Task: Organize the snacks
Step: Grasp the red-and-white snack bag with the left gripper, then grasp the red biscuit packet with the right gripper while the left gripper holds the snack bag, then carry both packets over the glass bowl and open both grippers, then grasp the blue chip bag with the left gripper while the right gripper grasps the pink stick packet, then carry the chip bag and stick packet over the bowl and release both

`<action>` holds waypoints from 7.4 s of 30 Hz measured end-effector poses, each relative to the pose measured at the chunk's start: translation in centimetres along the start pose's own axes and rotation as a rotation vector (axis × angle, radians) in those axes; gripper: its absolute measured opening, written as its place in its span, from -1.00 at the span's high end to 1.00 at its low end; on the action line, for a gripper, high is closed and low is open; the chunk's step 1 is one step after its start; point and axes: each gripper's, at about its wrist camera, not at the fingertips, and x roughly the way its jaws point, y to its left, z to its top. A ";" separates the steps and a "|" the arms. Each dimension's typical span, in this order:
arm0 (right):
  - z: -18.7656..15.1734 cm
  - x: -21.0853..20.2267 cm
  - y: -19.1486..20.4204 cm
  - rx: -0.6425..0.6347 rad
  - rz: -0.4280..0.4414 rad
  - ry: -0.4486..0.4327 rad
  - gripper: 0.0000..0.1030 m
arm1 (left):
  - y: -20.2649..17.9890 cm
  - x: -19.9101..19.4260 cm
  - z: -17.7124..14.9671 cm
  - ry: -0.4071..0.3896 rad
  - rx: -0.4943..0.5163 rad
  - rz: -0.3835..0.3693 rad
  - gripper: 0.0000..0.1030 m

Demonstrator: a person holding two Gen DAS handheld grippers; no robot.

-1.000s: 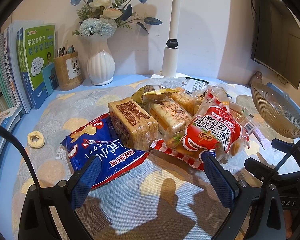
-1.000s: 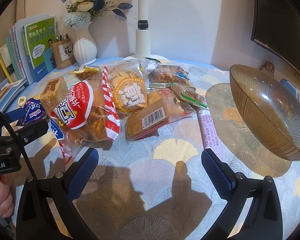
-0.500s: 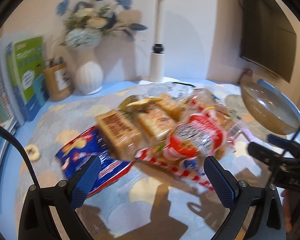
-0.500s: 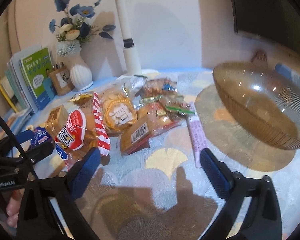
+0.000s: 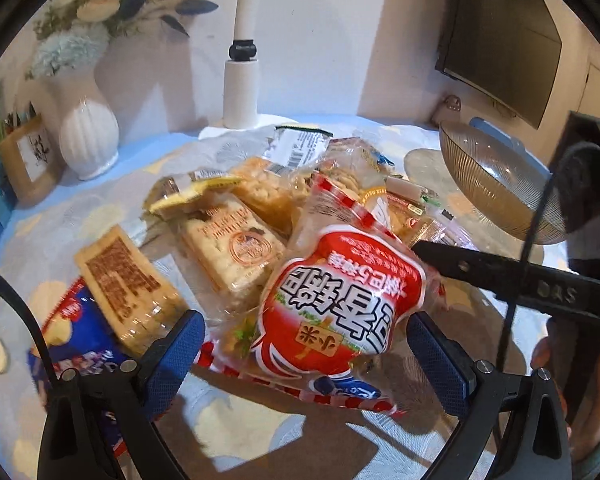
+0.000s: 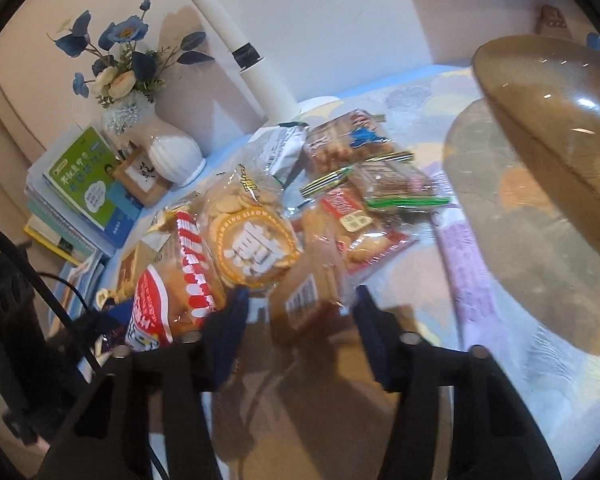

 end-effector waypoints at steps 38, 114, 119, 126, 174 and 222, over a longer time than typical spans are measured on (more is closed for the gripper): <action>-0.6 0.8 -2.4 0.199 0.007 0.044 0.57 | 2.1 -1.9 -0.9 -0.084 -0.112 -0.179 0.02; 1.6 -20.9 -7.6 0.025 -0.327 -0.384 0.35 | -15.3 -3.5 10.0 -0.157 0.109 -0.272 0.05; 2.9 -19.9 -12.1 0.115 -0.310 -0.364 0.30 | -18.7 1.8 12.6 -0.109 0.114 -0.276 0.05; 1.9 -21.1 -13.5 0.140 -0.315 -0.372 0.25 | -18.8 1.8 12.9 -0.170 0.145 -0.223 -0.16; -2.9 -2.9 -0.5 -0.121 -0.189 -0.055 -0.37 | 15.0 -6.3 -5.2 -0.113 -0.632 0.197 -0.34; -6.8 -1.7 4.0 -0.460 -0.381 0.037 0.63 | 12.0 -7.5 -5.1 -0.275 -0.505 0.272 0.35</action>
